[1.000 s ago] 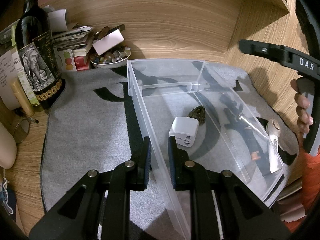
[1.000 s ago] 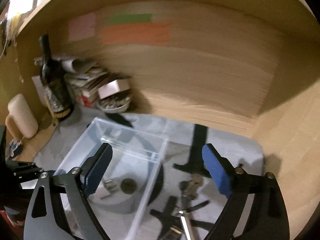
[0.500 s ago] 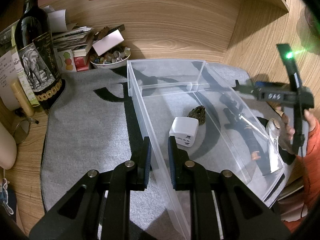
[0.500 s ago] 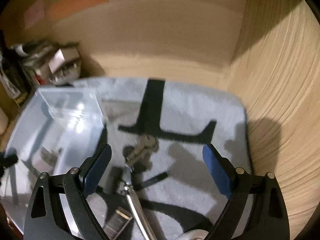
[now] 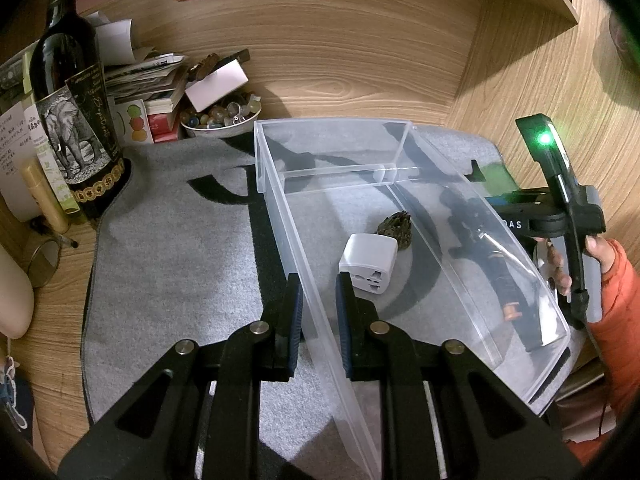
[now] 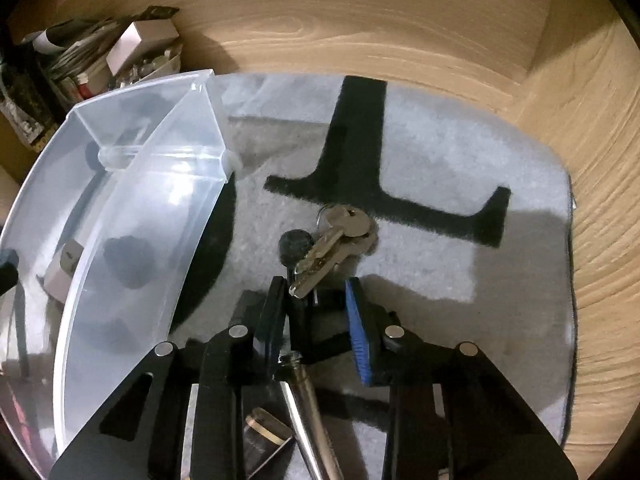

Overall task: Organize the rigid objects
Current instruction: 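Grasp the black foam-tipped stick with the right tool, then carry the black foam-tipped stick into the box and release it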

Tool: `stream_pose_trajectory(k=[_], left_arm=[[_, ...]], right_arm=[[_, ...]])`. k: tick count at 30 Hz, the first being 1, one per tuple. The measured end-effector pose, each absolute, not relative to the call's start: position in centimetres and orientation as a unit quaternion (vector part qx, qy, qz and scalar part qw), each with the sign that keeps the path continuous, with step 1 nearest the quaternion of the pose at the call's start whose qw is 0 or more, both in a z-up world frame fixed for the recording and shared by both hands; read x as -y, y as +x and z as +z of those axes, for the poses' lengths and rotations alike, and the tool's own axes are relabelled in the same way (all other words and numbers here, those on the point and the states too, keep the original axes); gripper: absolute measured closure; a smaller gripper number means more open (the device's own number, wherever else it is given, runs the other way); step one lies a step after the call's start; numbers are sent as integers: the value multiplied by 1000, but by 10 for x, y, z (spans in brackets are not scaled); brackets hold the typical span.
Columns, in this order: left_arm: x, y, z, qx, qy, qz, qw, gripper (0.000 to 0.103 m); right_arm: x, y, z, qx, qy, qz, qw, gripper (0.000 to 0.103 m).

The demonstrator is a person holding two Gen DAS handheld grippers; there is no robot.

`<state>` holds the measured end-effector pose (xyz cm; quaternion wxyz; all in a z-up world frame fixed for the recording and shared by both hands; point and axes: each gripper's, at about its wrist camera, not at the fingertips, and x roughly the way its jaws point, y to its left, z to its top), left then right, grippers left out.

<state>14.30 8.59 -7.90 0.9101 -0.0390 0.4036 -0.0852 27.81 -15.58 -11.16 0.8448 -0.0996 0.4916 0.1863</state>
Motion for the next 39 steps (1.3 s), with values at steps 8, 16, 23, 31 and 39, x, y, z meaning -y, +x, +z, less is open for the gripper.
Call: stream_pose_trajectory(k=[8, 16, 23, 31, 39], left_arm=[[-86, 143, -79, -404, -39, -85, 910, 87], [-86, 144, -78, -404, -37, -83, 910, 87], [-87, 144, -78, -404, -37, -83, 910, 87], [-86, 143, -78, -404, -36, -83, 910, 87], [-85, 143, -78, -404, -36, -82, 911, 87]], right_arm=[[158, 263, -99, -463, -102, 190, 860, 77], [158, 244, -60, -407, -103, 200, 885, 77], [147, 230, -27, -358, -99, 215, 903, 76], [124, 215, -3, -321, -98, 246, 909, 76], [90, 207, -2, -310, -108, 283, 901, 76]])
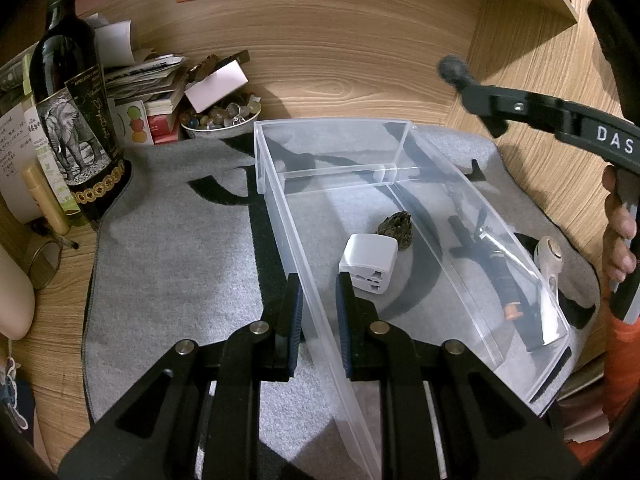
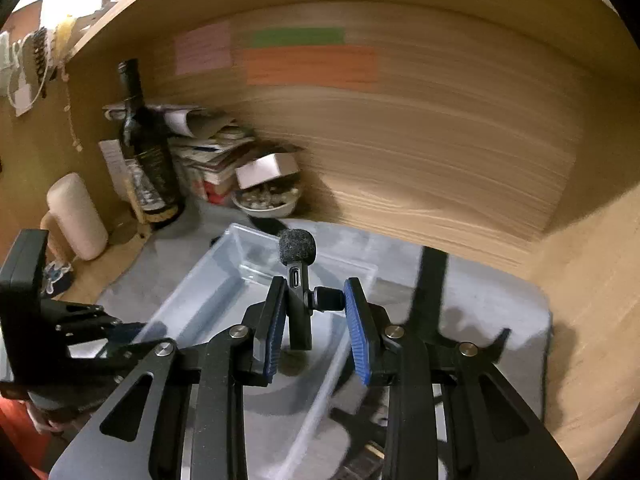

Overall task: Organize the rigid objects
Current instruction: 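Carry the black foam-tipped stick into the box and release it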

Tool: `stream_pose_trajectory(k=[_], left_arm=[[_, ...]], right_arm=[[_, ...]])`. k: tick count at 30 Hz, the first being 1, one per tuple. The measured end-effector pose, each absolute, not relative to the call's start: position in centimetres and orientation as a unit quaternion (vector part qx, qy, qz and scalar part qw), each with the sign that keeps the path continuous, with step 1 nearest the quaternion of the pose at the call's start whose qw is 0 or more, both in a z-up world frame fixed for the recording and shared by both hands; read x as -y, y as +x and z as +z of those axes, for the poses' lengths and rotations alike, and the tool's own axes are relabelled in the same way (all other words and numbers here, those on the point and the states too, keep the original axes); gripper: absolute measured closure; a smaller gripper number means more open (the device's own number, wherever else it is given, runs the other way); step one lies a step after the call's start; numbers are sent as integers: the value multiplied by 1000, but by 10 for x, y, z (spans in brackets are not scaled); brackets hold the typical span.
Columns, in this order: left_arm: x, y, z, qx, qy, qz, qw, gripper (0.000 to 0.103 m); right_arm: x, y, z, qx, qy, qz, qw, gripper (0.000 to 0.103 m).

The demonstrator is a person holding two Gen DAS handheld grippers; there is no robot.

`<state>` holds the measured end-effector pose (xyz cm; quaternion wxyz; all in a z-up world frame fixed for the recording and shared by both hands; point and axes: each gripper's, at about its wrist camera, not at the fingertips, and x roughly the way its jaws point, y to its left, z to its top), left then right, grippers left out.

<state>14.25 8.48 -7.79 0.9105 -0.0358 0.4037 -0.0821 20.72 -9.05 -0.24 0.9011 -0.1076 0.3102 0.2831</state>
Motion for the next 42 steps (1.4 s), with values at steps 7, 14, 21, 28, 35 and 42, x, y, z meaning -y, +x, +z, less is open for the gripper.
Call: stream_pose_trajectory(k=[7, 14, 21, 28, 35, 42], left_arm=[[-85, 143, -78, -403, -36, -82, 911, 87], [-85, 144, -78, -403, -35, -82, 911, 87], [-83, 143, -78, -403, -34, -81, 911, 87], [-83, 144, -78, -403, -34, -81, 911, 87], [-83, 143, -78, -403, -34, -81, 911, 87], [-83, 143, -78, -403, -34, -80, 911, 87]], right_arm=[[58, 214, -20, -332, -144, 302, 882, 76], [36, 232, -52, -384, -177, 301, 855, 76], [29, 244, -70, -419, -185, 304, 835, 76], [25, 242, -77, -436, -203, 308, 821, 76], [24, 237, -74, -425, -204, 307, 827, 68], [30, 229, -58, -397, -199, 303, 843, 52]])
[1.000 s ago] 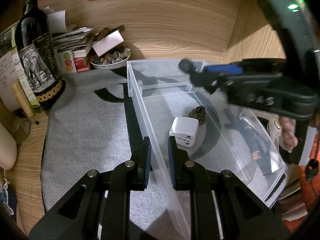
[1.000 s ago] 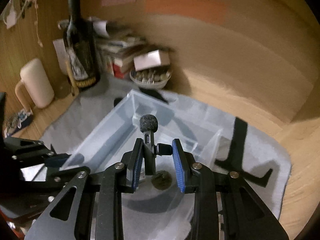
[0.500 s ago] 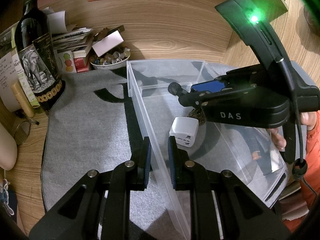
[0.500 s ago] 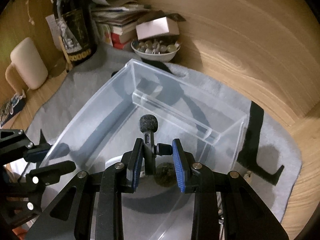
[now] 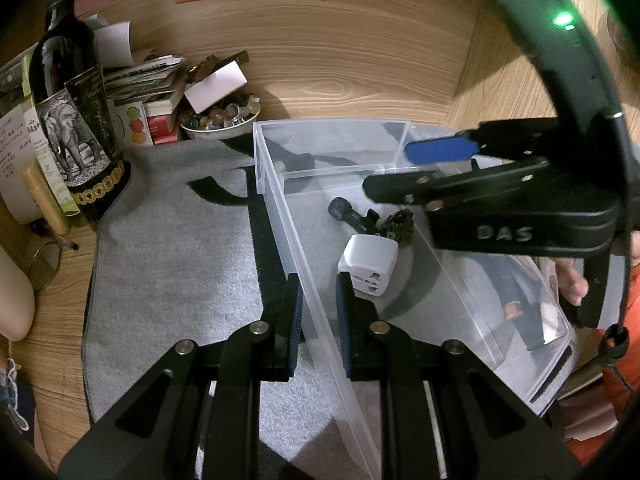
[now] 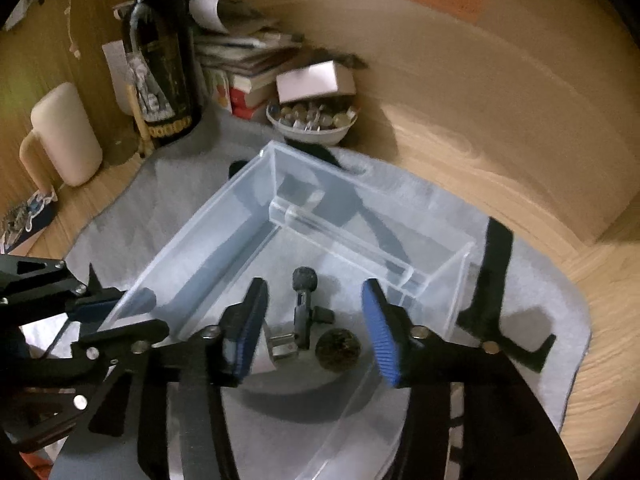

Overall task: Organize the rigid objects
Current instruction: 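Carry the black foam-tipped stick into the box and release it, then move the right tool to the silver keys and close on them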

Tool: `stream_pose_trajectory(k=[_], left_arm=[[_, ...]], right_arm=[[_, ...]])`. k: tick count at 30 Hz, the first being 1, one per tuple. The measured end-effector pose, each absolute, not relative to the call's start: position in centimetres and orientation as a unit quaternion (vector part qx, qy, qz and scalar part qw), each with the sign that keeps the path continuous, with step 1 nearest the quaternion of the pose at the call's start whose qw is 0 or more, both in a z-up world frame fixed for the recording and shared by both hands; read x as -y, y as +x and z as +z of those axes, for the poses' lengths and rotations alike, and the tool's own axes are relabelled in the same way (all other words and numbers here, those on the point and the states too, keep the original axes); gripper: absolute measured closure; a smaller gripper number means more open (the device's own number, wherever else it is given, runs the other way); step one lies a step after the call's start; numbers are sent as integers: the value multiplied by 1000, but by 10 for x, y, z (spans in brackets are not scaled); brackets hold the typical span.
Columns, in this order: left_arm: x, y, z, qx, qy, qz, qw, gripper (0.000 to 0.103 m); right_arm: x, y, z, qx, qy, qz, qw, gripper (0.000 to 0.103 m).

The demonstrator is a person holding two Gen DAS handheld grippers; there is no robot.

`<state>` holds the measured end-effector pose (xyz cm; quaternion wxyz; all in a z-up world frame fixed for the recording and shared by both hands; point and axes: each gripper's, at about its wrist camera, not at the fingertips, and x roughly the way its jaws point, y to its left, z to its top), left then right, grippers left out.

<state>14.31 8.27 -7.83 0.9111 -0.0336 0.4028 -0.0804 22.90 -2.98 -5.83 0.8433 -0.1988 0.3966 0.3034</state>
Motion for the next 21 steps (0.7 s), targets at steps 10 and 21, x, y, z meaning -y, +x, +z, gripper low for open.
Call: stream_pose_trajectory(k=[10, 21], left_arm=[[-82, 144, -78, -403, -31, -79, 911, 87], [-81, 143, -79, -403, -30, -78, 911, 87]], right_arm=[[59, 215, -23, -333, -179, 274, 884, 26], [115, 226, 0, -315, -116, 215, 917, 21]])
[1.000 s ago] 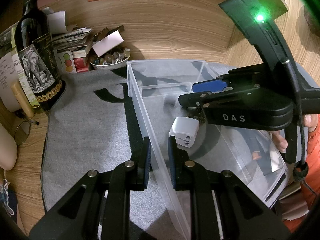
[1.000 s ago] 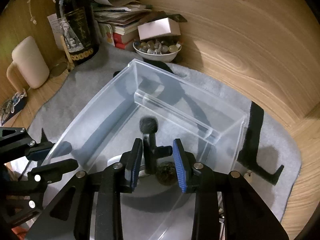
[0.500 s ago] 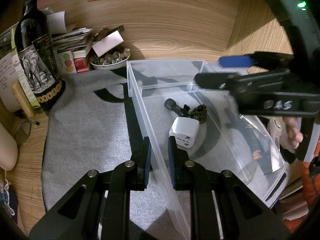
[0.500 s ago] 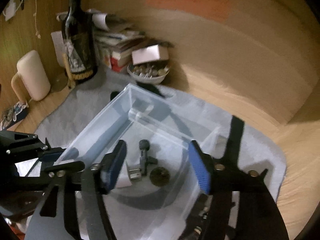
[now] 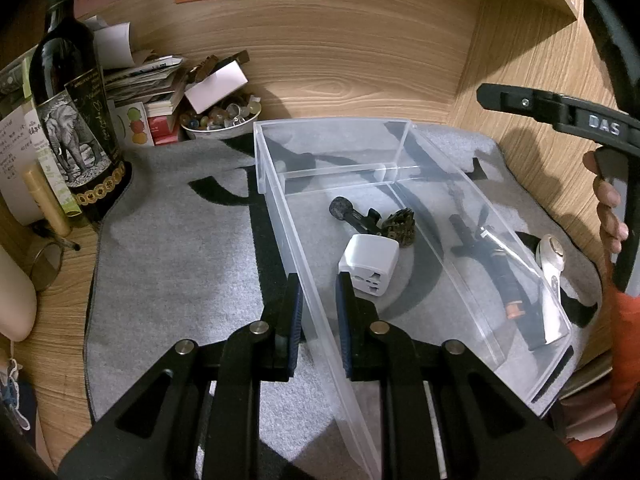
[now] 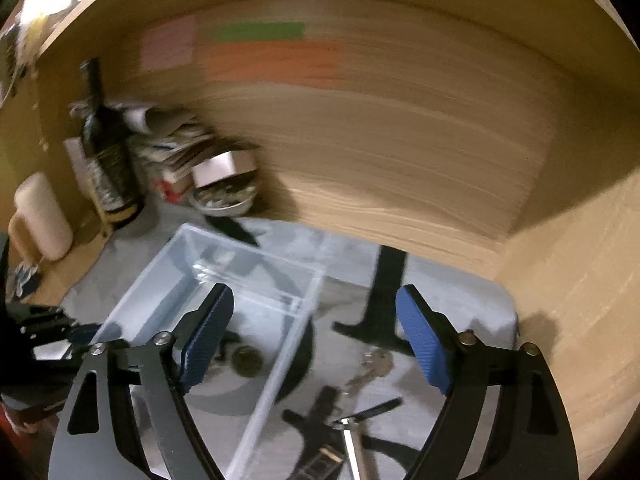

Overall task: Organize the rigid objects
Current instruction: 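Move the right tool to the silver keys and close on them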

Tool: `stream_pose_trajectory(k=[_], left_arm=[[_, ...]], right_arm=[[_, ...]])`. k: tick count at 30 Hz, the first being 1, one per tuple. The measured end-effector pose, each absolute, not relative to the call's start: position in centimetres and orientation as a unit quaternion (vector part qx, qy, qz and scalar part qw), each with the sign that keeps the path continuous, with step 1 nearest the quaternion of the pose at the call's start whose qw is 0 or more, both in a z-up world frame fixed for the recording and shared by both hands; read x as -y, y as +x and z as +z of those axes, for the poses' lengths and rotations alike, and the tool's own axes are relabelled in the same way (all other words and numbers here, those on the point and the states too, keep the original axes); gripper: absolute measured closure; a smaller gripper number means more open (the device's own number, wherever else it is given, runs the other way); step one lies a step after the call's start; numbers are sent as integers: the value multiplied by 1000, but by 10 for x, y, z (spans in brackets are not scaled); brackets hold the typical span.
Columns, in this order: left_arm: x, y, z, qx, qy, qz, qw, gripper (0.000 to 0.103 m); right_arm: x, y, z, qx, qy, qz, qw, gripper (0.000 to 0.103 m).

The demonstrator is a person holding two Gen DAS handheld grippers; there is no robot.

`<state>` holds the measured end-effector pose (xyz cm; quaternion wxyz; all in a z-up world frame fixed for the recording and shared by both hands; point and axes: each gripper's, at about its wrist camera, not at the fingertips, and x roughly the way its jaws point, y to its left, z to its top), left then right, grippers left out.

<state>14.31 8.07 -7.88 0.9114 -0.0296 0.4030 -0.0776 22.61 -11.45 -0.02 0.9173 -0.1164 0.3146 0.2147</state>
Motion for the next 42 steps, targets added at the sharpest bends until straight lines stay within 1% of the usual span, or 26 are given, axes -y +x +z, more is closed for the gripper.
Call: stream_pose_trajectory(k=[5, 13, 14, 16, 19, 21, 23, 24, 25, 26, 28, 30, 31, 33, 34, 42], left_arm=[[-81, 143, -79, -403, -29, -78, 911, 87], [-80, 143, -79, -403, -29, -77, 912, 87], [-80, 143, -79, -403, -29, -77, 912, 87], [-80, 143, -79, -403, -29, -77, 912, 87], [-80, 143, -79, -403, -29, -77, 912, 86], [-80, 143, -79, -403, -29, -77, 912, 86], [-80, 143, -79, -403, -29, -77, 912, 86], [-80, 143, -79, -403, -29, -77, 912, 86], [-80, 143, -79, -403, -30, -77, 912, 86], [-80, 143, -79, -403, -30, -77, 912, 87], [-80, 143, -79, -403, -29, -77, 912, 87], [-80, 143, -79, -403, -28, -77, 912, 87], [-79, 143, -79, -403, -28, -77, 911, 87], [-80, 142, -79, -403, -28, -77, 912, 86], [-80, 142, -79, -403, -28, -76, 912, 87], [-79, 142, -79, -403, -27, -76, 912, 87]], right_arm=[[136, 244, -14, -336, -97, 177, 920, 21], [160, 279, -70, -423, -81, 142, 891, 23], [162, 282, -77, -433, -80, 138, 887, 27], [163, 288, -90, -450, -81, 138, 879, 32], [162, 293, -103, -468, -82, 141, 869, 36], [159, 294, -110, -478, -88, 145, 862, 42], [154, 296, -118, -494, -103, 147, 851, 60], [151, 296, -121, -498, -110, 152, 846, 61], [149, 294, -119, -493, -118, 153, 848, 64], [148, 293, -119, -494, -119, 157, 847, 72], [146, 291, -119, -492, -119, 164, 847, 80], [145, 289, -118, -489, -119, 168, 848, 84], [145, 286, -118, -485, -120, 168, 850, 87], [145, 283, -117, -478, -122, 167, 853, 91], [146, 281, -116, -474, -121, 167, 856, 95], [145, 266, -91, -431, -119, 170, 878, 98]])
